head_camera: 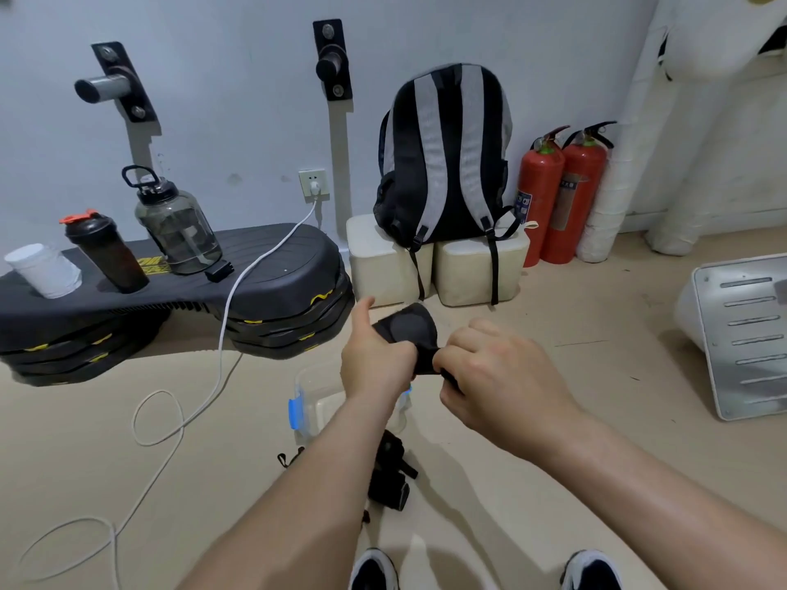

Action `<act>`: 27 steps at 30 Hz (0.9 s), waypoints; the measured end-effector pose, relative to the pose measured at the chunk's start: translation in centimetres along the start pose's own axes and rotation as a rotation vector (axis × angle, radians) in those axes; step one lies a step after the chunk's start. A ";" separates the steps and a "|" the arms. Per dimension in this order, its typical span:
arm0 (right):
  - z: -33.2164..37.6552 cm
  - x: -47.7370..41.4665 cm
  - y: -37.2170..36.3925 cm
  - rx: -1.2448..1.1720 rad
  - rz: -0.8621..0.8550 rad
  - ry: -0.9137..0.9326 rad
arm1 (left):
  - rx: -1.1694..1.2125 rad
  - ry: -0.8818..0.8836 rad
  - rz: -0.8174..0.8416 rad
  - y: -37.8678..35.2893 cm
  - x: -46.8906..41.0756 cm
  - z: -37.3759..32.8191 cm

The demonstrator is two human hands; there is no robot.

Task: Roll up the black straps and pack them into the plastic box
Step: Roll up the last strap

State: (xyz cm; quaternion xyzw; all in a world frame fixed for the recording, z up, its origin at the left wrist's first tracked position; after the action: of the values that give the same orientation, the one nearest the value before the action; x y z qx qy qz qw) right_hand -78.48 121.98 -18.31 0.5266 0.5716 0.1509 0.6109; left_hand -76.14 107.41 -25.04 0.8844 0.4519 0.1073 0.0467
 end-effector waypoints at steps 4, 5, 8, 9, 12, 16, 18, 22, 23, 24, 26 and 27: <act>-0.7 0.2 0.4 -0.002 0.033 0.015 | -0.230 -0.100 0.068 -0.5 -0.8 0.0; -0.4 0.2 0.4 0.001 0.041 0.032 | -0.055 0.005 0.037 -0.3 -1.0 1.2; 1.0 -0.1 -0.2 0.008 0.078 0.063 | 0.390 0.290 -0.037 -0.7 -1.1 3.9; 1.4 -0.2 -0.4 0.001 0.095 0.068 | 0.532 0.371 -0.077 -1.0 -1.1 4.8; 2.2 0.3 0.0 -0.042 0.126 0.100 | 0.637 0.466 -0.212 0.4 -1.3 6.6; -2.3 0.9 2.4 -0.303 0.253 -0.273 | 0.355 0.379 -0.214 4.0 -4.3 7.0; -5.5 1.6 0.8 -0.682 0.372 -0.598 | 0.213 0.401 -0.059 2.8 -3.9 5.9; -8.1 3.5 -2.2 -1.151 0.450 -1.056 | 0.206 0.447 0.015 1.9 -3.2 4.5; -8.3 4.0 -2.5 -1.222 0.456 -1.131 | 0.124 0.343 -0.048 2.7 -3.7 3.1; -8.4 4.5 -2.7 -1.283 0.452 -1.196 | -0.018 0.197 -0.108 3.6 -4.0 0.8; -8.7 5.0 -2.8 -1.381 0.421 -1.315 | -0.209 -0.019 -0.048 3.8 -2.9 -3.6; -8.8 5.1 -2.9 -1.423 0.403 -1.363 | -0.214 -0.001 0.124 2.6 -1.5 -4.6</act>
State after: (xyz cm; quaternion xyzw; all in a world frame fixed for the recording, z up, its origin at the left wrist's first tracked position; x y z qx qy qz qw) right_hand -85.68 128.97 -21.63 0.1003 -0.2225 0.2244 0.9434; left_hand -76.00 104.63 -20.27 0.9006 0.3825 0.1569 0.1342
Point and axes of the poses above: each hand's wrist, its own x-axis away from the middle knuckle, its own y-axis out of the back of the hand, z = x × y, the point moved 7 cm from there along -x, towards the middle knuckle, and after that the axes turned 12 degrees about x, right-handed, at the moved point
